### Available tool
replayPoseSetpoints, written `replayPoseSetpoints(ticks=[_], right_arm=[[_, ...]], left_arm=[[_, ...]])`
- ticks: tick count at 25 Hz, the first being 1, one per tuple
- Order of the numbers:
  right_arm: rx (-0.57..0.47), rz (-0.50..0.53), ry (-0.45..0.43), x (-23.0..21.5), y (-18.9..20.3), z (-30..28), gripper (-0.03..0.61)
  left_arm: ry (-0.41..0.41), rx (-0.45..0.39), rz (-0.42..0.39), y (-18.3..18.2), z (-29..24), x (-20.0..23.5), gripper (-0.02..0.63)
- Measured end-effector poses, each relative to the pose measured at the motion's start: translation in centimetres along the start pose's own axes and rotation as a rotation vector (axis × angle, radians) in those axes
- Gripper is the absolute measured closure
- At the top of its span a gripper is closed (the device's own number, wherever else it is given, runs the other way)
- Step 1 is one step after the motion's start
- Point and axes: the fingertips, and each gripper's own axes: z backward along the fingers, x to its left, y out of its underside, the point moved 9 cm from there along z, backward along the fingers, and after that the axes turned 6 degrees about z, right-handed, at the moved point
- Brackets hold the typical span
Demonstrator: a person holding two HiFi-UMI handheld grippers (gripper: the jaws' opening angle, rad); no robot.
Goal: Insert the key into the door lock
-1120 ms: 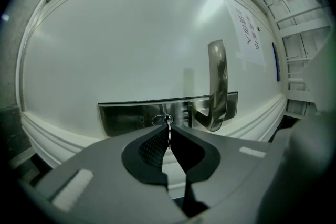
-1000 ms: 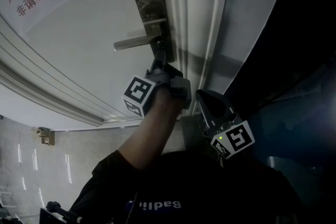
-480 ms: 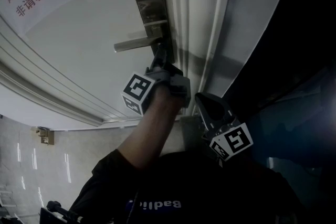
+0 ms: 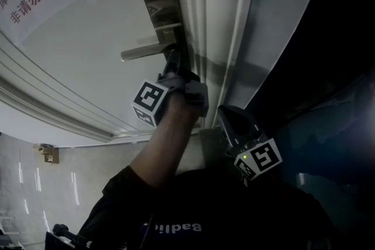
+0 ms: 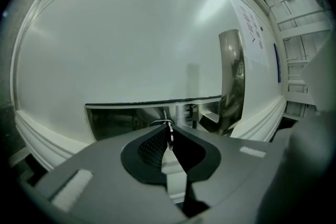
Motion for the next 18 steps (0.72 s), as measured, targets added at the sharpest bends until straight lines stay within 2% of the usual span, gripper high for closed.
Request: replayPoseSetpoints(ticks=[13,18], right_arm=[[0.013,-0.005,0.009,0.23,0.45,0.44,0.575],[0.016,-0.011,0.002,0.59,0.77,0.43,0.575]], left_arm=[[0.034,0.009,-0.011,-0.23,-0.23,0.27,0.58],[0.066,0.031,-0.021,-0.3,-0.26,0.01,0.513]])
